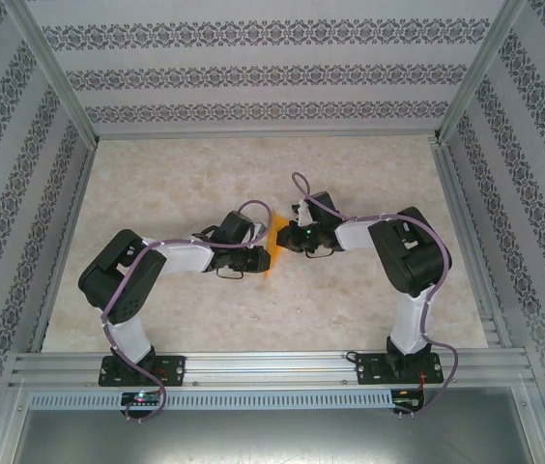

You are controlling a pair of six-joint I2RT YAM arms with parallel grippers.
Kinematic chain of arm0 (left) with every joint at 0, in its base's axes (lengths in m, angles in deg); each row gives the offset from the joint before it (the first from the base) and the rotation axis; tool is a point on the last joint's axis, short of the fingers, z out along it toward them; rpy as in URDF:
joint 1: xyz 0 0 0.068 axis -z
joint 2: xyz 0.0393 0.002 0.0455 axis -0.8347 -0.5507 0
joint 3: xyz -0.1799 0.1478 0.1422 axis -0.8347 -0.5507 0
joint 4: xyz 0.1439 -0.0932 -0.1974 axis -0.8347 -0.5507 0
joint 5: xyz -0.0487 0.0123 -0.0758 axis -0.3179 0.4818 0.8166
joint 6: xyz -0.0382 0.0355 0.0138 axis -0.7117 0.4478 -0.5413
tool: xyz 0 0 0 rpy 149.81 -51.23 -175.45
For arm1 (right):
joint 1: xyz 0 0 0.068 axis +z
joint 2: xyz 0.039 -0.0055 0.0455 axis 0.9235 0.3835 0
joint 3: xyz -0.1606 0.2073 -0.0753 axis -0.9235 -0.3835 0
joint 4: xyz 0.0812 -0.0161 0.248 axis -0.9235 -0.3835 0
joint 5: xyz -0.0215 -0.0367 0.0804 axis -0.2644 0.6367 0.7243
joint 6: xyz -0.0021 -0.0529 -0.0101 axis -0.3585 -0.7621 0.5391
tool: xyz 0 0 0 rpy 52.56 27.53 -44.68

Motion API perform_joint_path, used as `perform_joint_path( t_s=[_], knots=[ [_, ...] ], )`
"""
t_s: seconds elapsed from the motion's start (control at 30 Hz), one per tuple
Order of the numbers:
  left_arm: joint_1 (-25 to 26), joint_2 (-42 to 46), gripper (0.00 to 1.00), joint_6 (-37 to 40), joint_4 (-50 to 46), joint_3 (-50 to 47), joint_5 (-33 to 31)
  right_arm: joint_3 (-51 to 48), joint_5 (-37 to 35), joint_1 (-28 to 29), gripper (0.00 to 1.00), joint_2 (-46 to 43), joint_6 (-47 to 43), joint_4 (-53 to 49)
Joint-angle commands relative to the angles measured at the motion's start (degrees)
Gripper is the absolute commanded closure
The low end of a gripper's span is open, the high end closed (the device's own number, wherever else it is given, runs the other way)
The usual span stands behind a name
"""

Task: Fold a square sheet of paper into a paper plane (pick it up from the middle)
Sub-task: Fold the wing for the fifth time at the center of the table.

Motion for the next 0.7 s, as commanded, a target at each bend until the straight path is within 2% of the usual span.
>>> perform_joint_path(
  t_s=[0.0, 0.17, 0.47, 0.67],
  knots=[
    [-0.16, -2.13, 0.79, -0.49, 2.33, 1.17, 0.49, -1.77, -0.66, 0.32, 0.85, -1.92, -0.04, -2.54],
    [-0.21, -2.89, 0.79, 0.00, 2.01, 0.86, -0.43, -1.93, -0.18, -0.31, 0.77, -4.72, 0.60, -2.26],
    [-0.20, -4.30, 0.79, 0.26, 2.22, 1.10, -0.72, -4.70, 1.00, -2.33, 0.72, -10.55, 0.87, -2.00],
    [-0.13, -5.18, 0.79, 0.28, 2.34, 1.77, -0.59, -4.04, 1.98, -1.73, 0.68, -9.52, 0.56, -2.79]
  ],
)
